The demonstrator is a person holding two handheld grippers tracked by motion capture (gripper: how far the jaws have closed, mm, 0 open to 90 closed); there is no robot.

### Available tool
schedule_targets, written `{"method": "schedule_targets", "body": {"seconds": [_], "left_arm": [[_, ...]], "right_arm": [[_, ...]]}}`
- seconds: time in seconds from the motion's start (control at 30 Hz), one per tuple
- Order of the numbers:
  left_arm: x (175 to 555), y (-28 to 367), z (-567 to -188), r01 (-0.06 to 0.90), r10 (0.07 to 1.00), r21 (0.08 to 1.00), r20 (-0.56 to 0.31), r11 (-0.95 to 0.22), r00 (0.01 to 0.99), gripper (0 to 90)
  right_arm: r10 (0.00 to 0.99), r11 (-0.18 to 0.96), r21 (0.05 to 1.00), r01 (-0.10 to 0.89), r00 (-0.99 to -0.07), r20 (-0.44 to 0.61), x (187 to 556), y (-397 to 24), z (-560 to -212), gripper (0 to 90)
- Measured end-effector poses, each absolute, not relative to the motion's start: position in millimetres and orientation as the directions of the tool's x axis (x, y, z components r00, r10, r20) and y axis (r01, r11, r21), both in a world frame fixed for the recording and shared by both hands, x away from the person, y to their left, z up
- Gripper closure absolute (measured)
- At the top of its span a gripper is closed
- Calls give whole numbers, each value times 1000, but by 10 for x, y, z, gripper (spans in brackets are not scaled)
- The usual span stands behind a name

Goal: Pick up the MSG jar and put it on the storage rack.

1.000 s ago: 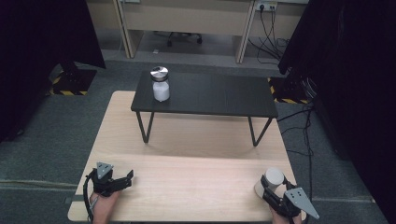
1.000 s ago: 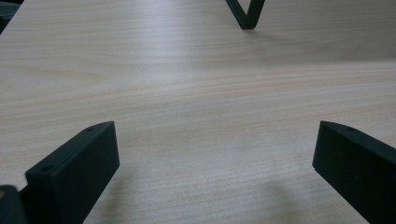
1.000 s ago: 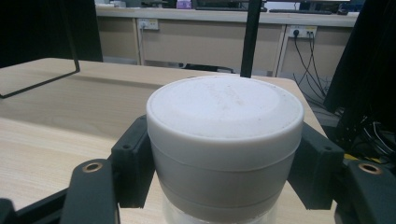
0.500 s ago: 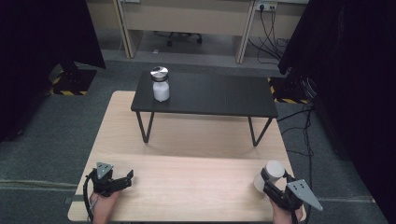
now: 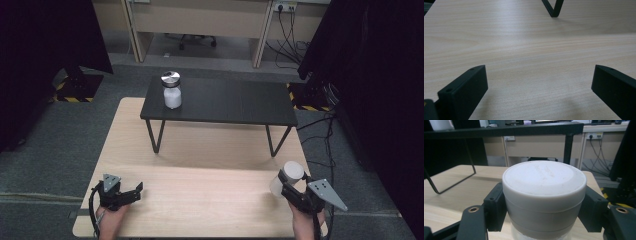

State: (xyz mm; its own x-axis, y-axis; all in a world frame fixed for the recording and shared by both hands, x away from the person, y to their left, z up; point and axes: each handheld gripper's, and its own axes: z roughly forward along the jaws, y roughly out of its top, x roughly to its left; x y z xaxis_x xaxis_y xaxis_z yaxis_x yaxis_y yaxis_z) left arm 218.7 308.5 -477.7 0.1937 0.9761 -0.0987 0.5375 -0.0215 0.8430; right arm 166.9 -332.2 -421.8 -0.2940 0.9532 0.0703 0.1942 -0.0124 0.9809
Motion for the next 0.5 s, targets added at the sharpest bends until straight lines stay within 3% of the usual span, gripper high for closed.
{"method": "schedule_targets", "body": {"seconds": [0.5], "left_arm": [[2170, 3107, -4792, 528, 974, 849, -109, -13, 200, 0]], "right_arm": [[948, 9, 987, 163, -316, 43, 1866, -3328, -3945, 341]]}}
